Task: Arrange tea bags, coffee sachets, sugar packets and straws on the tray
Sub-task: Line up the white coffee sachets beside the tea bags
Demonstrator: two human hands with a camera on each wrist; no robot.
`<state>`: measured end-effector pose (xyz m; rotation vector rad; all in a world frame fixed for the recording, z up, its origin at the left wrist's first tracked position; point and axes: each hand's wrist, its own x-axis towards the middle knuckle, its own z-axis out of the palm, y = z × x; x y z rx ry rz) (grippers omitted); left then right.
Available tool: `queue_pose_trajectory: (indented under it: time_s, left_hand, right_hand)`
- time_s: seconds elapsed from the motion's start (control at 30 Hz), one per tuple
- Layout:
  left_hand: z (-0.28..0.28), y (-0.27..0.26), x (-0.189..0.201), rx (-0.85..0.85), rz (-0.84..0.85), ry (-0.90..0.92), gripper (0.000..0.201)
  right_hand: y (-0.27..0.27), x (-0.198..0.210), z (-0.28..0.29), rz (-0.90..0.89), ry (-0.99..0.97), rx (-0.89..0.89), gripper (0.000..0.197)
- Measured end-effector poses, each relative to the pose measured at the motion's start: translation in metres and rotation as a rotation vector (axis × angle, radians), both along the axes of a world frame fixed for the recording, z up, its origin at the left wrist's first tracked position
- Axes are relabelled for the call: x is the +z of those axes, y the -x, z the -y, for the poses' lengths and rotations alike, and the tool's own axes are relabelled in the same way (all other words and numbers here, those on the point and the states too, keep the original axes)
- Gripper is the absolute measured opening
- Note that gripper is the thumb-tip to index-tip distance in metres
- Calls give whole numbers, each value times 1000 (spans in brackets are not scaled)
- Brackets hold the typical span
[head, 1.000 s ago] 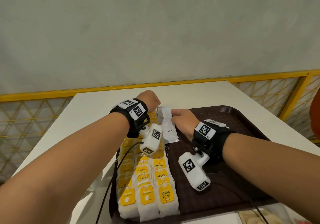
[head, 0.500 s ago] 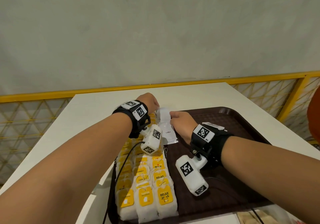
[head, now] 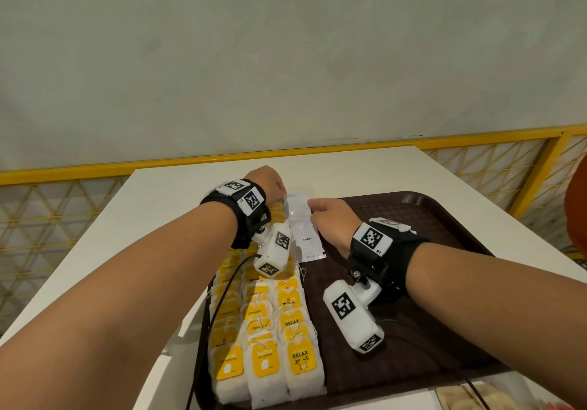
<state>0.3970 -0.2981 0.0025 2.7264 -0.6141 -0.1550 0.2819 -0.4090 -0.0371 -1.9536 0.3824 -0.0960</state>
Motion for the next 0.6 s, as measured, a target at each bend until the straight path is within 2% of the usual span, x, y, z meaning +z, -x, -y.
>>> queue_pose_trajectory:
  time_s: [0.2, 0.6]
  left_hand:
    - [3, -1, 2, 3, 50, 46, 6]
    - [12, -11, -6, 52, 115, -127, 20]
  right_hand:
    - [-2, 0, 1, 30, 19, -3, 49]
    - [0, 1, 1, 24, 24, -3, 45]
